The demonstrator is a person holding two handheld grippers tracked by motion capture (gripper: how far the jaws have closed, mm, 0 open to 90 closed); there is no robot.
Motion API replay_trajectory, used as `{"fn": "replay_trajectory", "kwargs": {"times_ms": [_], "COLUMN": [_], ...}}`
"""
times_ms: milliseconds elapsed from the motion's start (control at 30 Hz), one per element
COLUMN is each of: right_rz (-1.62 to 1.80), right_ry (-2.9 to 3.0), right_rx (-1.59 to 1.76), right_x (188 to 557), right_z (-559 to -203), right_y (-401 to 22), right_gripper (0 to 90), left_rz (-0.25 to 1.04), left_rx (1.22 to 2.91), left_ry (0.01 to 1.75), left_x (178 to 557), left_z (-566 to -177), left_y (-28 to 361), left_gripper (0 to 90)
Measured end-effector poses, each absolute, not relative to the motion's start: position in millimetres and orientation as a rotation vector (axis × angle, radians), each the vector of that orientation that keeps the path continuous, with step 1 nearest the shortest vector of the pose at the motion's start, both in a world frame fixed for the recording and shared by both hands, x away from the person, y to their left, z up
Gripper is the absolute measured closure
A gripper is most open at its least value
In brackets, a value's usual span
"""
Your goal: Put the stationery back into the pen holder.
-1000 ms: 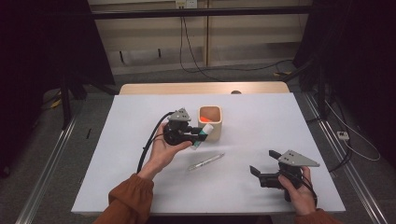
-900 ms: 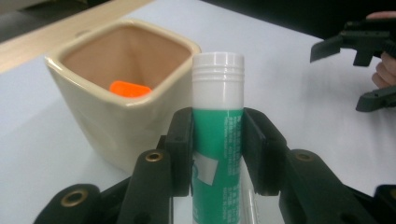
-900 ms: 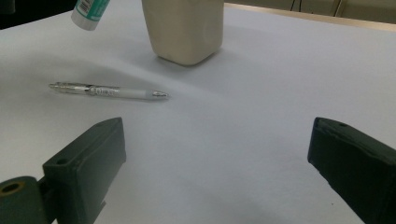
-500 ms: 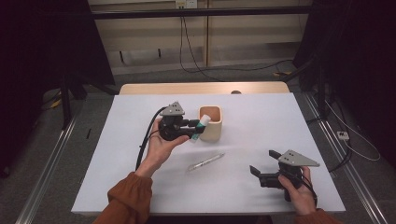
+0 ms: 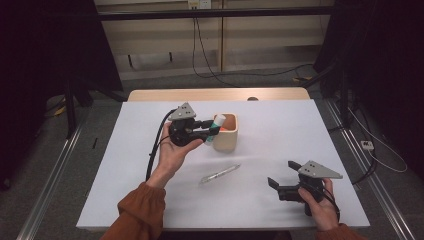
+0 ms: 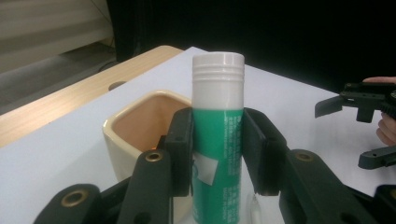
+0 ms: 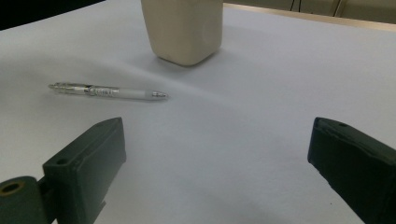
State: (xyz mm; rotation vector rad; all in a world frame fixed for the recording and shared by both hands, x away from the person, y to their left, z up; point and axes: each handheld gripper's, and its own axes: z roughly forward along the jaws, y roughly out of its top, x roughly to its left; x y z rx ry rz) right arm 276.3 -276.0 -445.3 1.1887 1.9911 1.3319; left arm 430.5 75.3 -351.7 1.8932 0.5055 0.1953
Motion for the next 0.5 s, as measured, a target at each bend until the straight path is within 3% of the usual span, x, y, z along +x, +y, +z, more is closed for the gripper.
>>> {"fn": "replay_trajectory", "kwargs": {"times_ms": [500], "right_rz": [1.333], "right_ry": [1.994], "right_rx": [1.189], "right_x": [276.0], "right_z": [-445.4], "right_y": [-276.1], "right_gripper": [4.2], "left_rz": [0.207], "left_rx": [1.877], "left_ry": [0.485], "left_x": [441.4], "left_z": [-336.9], "left_y": [63.8], "left_gripper": [65.8]}}
